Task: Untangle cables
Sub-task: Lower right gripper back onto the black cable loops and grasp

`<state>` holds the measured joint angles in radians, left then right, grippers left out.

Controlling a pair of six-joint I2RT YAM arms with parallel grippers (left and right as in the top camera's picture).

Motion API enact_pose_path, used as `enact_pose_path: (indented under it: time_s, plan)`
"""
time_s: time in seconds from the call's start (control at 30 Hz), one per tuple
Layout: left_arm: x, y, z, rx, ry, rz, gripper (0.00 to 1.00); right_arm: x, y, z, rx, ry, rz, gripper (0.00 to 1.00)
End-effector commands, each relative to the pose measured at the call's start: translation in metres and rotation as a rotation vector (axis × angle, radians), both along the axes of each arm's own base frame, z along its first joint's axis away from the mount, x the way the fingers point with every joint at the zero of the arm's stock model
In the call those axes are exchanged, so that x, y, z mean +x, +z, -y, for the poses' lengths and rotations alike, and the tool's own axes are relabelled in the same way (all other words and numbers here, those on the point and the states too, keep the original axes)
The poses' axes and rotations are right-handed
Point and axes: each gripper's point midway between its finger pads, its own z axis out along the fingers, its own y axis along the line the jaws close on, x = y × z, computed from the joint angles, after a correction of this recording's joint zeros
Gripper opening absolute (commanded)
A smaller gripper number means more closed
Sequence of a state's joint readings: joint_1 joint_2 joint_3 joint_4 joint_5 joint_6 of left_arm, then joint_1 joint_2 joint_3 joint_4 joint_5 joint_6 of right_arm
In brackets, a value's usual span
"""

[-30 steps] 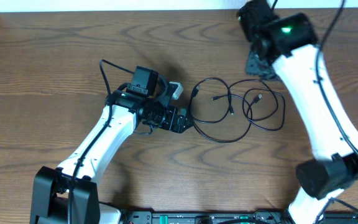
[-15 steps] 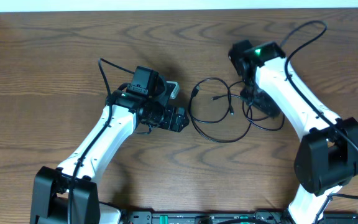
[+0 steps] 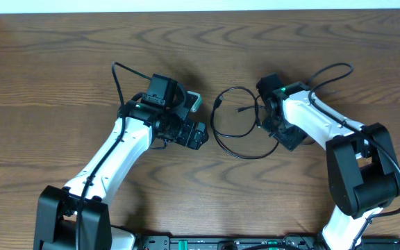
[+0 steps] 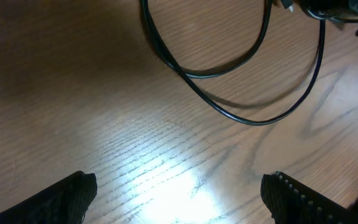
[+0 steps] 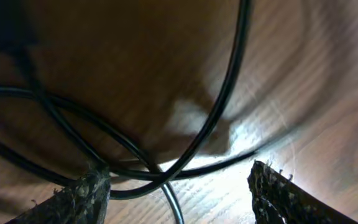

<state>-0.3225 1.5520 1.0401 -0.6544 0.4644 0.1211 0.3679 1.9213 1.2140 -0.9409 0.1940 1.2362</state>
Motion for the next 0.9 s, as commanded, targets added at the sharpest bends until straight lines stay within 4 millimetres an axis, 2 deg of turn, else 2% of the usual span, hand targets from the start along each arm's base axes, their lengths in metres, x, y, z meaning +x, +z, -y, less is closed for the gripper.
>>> enact_pose_path:
  time_s: [0.0, 0.17, 0.27, 0.33, 0.47, 0.57, 0.63, 0.87]
  plan:
    - [0.002, 0.002, -0.001, 0.015, -0.045, 0.035, 0.90, -0.008, -0.004, 0.000, 0.012, -0.091, -0.005, 0.67]
    - [0.002, 0.002, -0.001, 0.016, -0.050, 0.038, 0.90, -0.007, -0.006, 0.006, -0.022, -0.089, 0.014, 0.66]
    - [0.002, 0.002, -0.001, 0.016, -0.050, 0.038, 0.90, -0.007, -0.006, 0.017, -0.081, -0.086, 0.025, 0.59]
    - [0.002, 0.002, -0.001, 0.016, -0.050, 0.038, 0.90, -0.008, -0.007, 0.022, -0.109, -0.083, 0.030, 0.52]
    - [0.001, 0.002, -0.001, 0.017, -0.050, 0.033, 0.90, -0.016, -0.013, 0.031, -0.151, -0.131, 0.040, 0.31]
    - [-0.001, 0.001, -0.002, 0.021, -0.051, 0.022, 0.90, -0.021, -0.022, 0.035, -0.159, -0.133, 0.042, 0.09]
    - [-0.002, 0.001, -0.002, 0.022, -0.050, 0.018, 0.90, -0.025, -0.026, 0.036, -0.160, -0.132, 0.039, 0.01]
    - [-0.003, 0.001, -0.003, 0.023, -0.051, 0.013, 0.90, -0.014, -0.026, 0.031, -0.141, 0.095, 0.013, 0.01]
